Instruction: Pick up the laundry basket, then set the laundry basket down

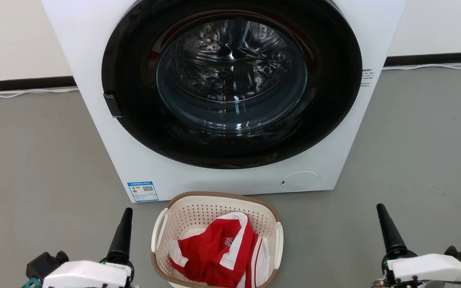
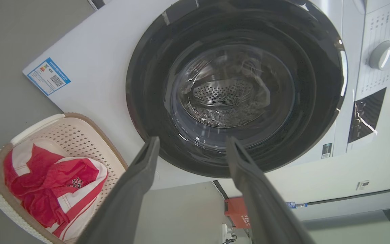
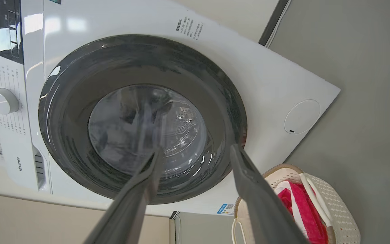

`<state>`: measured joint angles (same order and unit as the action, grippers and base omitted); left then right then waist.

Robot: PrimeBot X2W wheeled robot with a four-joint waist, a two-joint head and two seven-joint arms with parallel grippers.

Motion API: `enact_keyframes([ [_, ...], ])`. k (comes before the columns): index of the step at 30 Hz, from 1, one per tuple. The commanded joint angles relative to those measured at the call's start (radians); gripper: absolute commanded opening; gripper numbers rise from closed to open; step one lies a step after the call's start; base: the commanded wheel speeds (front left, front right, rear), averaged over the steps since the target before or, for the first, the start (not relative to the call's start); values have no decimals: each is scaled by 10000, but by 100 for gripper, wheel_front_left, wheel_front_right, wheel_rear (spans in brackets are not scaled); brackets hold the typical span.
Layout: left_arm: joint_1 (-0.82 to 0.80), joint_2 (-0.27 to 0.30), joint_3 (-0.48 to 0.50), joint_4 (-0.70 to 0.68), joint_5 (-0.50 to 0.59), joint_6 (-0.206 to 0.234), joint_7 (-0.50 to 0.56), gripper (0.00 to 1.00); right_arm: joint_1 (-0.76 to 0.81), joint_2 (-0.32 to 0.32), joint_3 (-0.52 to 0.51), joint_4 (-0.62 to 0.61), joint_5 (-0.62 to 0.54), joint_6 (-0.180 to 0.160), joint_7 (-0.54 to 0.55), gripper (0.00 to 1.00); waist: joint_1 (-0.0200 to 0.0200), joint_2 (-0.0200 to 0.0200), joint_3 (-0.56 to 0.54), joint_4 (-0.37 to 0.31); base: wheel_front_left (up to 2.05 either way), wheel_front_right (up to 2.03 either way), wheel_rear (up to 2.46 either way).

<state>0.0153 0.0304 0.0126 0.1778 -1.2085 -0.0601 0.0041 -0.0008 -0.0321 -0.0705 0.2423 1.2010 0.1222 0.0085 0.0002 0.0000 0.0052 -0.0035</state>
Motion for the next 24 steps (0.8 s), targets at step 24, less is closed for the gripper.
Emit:
enact_keyframes([
  [24, 210, 514, -767, -820, 3926, 1111, -741, 100, 45, -126, 549, -533, -3629, 43, -785, 100, -2, 0, -52, -32, 0, 0, 0],
])
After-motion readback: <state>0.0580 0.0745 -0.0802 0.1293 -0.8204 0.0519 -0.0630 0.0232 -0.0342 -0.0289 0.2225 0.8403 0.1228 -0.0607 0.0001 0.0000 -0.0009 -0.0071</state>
